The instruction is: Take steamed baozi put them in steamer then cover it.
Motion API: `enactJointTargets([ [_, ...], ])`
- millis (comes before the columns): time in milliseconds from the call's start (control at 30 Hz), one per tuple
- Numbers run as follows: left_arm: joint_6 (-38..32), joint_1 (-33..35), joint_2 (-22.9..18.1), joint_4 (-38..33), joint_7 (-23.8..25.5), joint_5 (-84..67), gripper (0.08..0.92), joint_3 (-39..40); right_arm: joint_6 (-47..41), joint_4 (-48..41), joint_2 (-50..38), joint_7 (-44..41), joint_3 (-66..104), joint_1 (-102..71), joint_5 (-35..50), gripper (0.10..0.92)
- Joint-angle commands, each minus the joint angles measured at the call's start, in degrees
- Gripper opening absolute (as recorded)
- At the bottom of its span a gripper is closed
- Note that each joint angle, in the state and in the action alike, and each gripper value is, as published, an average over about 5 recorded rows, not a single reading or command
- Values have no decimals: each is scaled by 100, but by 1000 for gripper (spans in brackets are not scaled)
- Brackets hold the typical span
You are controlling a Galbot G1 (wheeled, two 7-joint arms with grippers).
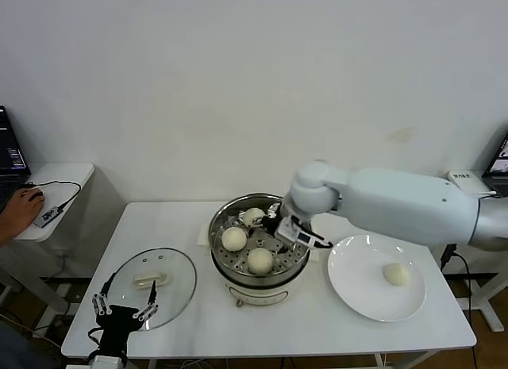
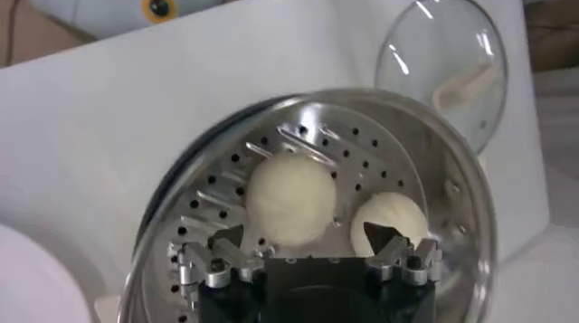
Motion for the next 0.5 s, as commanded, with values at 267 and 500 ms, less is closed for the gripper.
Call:
enactJointTargets([
  [267, 21, -24, 108, 53, 22, 33, 823, 33, -2368, 67, -2301, -518, 1286, -281, 935, 823],
  [500, 36, -54, 146, 92, 43, 75, 823, 107, -2652, 372, -3396, -604, 2009, -1443, 864, 823],
])
